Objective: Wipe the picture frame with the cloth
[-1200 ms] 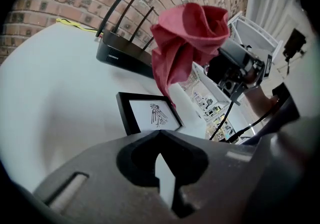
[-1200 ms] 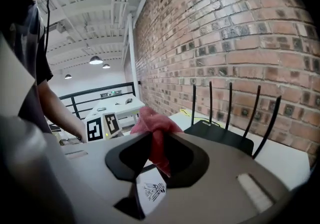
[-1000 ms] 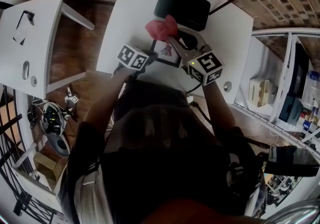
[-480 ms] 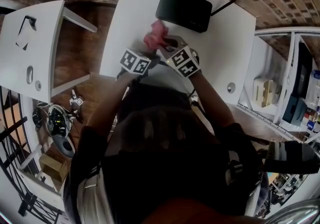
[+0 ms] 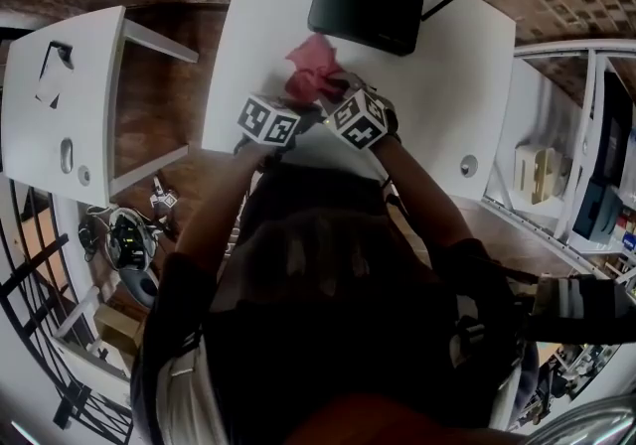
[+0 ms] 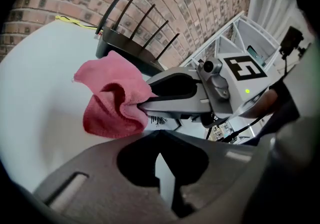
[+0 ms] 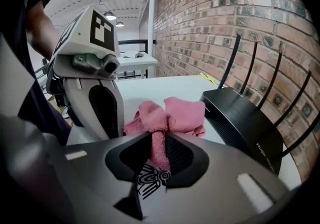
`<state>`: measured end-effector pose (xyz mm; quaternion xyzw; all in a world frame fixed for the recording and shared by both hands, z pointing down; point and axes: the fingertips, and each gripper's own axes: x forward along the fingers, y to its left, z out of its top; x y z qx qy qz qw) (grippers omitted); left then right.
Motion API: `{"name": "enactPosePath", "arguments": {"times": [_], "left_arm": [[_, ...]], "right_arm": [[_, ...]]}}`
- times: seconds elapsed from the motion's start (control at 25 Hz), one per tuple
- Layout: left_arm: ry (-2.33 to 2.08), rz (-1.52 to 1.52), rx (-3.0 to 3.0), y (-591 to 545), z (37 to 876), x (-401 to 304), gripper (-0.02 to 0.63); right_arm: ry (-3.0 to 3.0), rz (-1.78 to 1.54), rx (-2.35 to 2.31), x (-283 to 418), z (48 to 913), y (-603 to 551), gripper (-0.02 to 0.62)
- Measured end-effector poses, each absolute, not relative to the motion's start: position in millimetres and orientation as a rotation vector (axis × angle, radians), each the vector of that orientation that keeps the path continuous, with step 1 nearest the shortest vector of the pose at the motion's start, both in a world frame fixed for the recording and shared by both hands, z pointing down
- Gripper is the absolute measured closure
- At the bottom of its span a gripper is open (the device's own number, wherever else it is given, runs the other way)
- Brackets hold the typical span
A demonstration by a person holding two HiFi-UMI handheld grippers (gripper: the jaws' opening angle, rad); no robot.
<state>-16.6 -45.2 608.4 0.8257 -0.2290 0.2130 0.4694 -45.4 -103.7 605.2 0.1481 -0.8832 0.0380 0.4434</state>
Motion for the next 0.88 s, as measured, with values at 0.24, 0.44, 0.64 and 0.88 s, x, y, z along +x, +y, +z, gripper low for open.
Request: {"name": "enactPosePath", "arguments": {"times": [0.24, 0.44, 0.64, 0.88], "left_arm": [[-0.559, 0.546, 2.025, -45.2, 609.5, -16.5, 0.604], [-0.553, 0.553, 2.020, -44.4, 609.6, -16.5, 0.604], [-0.556, 0.567, 2.020, -44.0, 609.4, -15.4, 0.604], [-0.556, 0.561, 2.014, -44.2, 609.5, -15.9, 0.604]], "right_arm": [[-2.208, 0.137, 0.379, -44.2, 605.6, -104.6, 0.514], [-2.277, 0.133, 0.381, -60.7, 588.9, -108.3, 0.514], [-2.217, 0.065, 0.340, -69.4, 603.7, -110.3, 0.515], [-2.191, 0.078, 0.314, -63.8, 605.4, -108.8, 0.517]]}}
